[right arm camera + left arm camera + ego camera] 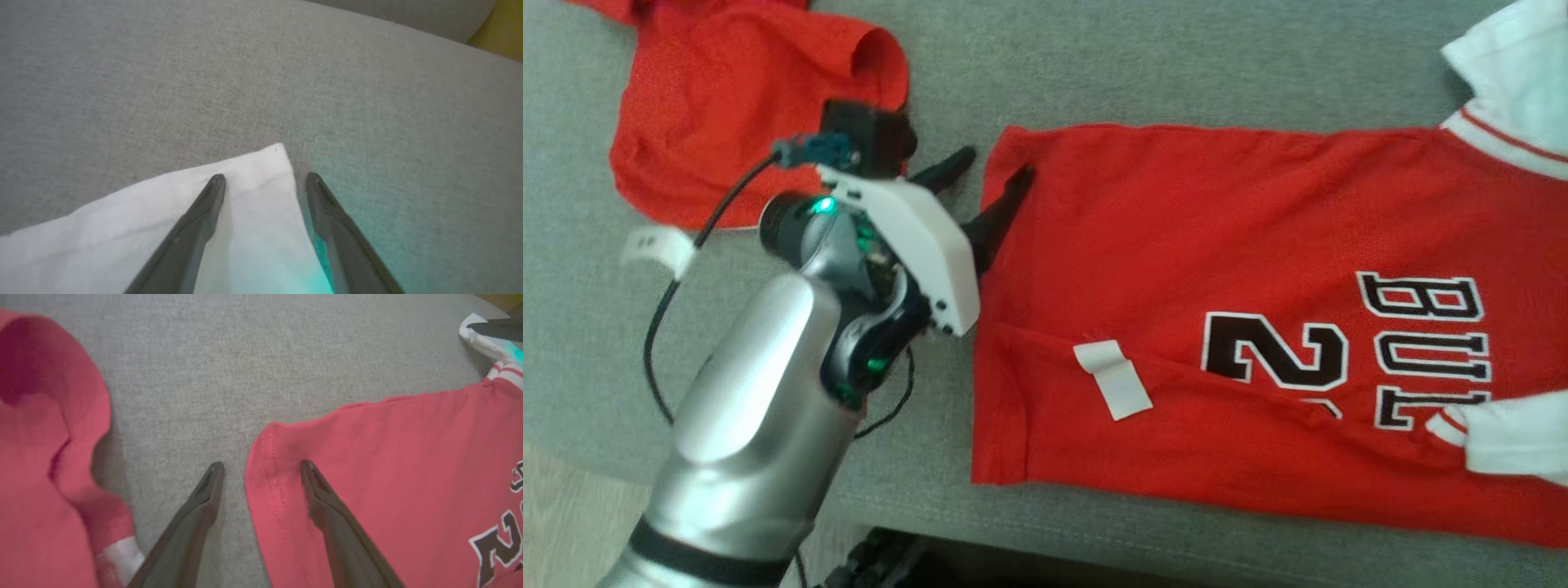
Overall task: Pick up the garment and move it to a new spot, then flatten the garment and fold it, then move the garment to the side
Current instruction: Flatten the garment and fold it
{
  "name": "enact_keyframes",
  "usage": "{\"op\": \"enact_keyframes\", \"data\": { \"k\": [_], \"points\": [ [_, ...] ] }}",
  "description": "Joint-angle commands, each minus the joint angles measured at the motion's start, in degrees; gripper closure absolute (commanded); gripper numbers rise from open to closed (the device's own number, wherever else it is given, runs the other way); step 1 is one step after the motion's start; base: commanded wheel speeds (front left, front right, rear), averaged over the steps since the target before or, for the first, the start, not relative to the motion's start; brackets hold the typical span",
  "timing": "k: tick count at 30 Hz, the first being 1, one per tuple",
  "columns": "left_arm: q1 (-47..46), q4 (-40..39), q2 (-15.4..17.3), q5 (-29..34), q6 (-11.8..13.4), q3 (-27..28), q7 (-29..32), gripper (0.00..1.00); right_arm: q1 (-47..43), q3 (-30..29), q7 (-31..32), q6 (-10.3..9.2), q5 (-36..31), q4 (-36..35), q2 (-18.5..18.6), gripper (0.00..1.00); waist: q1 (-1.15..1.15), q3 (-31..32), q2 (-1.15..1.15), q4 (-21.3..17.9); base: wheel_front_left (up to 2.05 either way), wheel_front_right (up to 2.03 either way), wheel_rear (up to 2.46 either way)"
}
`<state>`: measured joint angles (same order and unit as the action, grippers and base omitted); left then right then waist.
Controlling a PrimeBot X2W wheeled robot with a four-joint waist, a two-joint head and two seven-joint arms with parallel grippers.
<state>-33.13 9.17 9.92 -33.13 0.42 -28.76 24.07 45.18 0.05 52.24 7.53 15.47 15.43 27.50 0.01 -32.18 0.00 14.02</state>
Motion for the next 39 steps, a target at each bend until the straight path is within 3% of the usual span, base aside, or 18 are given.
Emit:
{"op": "enact_keyframes", "data": {
  "k": [1, 6, 14, 15, 16, 17, 28, 39],
  "points": [
    [-1.9, -0.5, 0.8, 0.6, -0.1, 1.5, 0.0, 0.0, 1.3, 0.4, -0.6, -0.04, -0.5, -1.1, 0.4, 0.0, -0.01, -1.1, 0.0, 1.1, 0.0, 0.0, 0.0],
    [-3.6, 2.0, 0.1, 0.5, -1.5, 0.5, -0.5, 0.0, 4.1, 1.8, -2.2, -0.04, -0.6, 4.9, 0.2, 0.0, -0.01, -1.3, 0.0, 0.7, 0.0, 0.0, 0.0],
    [-3.7, 2.8, 0.4, -0.9, -2.8, -0.2, 0.7, 0.0, 4.6, 4.3, -1.7, -0.04, 2.1, 7.5, 0.2, 0.0, -0.01, -0.6, 0.0, -0.6, 0.0, 0.0, 0.0],
    [-3.8, 3.0, 0.3, -1.0, -2.9, -0.2, 0.9, 0.0, 4.5, 4.5, -1.5, -0.04, 2.7, 7.6, 0.0, 0.07, -0.01, -0.5, 0.0, -0.7, 0.0, 0.0, 0.0],
    [-4.0, 3.2, 0.2, -1.1, -2.9, -0.2, 0.8, 0.55, 4.4, 4.7, -1.5, -0.04, 3.2, 7.6, -0.2, 0.62, -0.01, -0.5, 0.0, -0.8, 0.0, 0.0, 0.0],
    [-4.2, 3.6, 0.2, -1.0, -2.9, -0.2, 0.6, 1.0, 4.4, 5.0, -1.9, -0.04, 3.7, 7.5, -0.5, 1.0, -0.01, -0.4, 0.0, -0.9, 0.0, 0.0, 0.0],
    [-4.3, 2.2, 2.3, -0.8, -1.7, 2.7, -3.8, 1.0, 7.5, 1.1, -11.6, -0.04, 8.8, 6.2, -1.9, 1.0, -0.01, 3.0, 0.0, -4.2, 0.0, 0.0, 0.0],
    [4.8, -7.9, 5.5, -1.9, 0.7, 4.7, -5.4, 1.0, -6.0, -0.3, -10.9, -0.04, 14.6, -6.2, 1.6, 1.0, -0.01, 8.8, 0.0, -8.2, 0.0, 0.0, 0.0]
  ]
}}
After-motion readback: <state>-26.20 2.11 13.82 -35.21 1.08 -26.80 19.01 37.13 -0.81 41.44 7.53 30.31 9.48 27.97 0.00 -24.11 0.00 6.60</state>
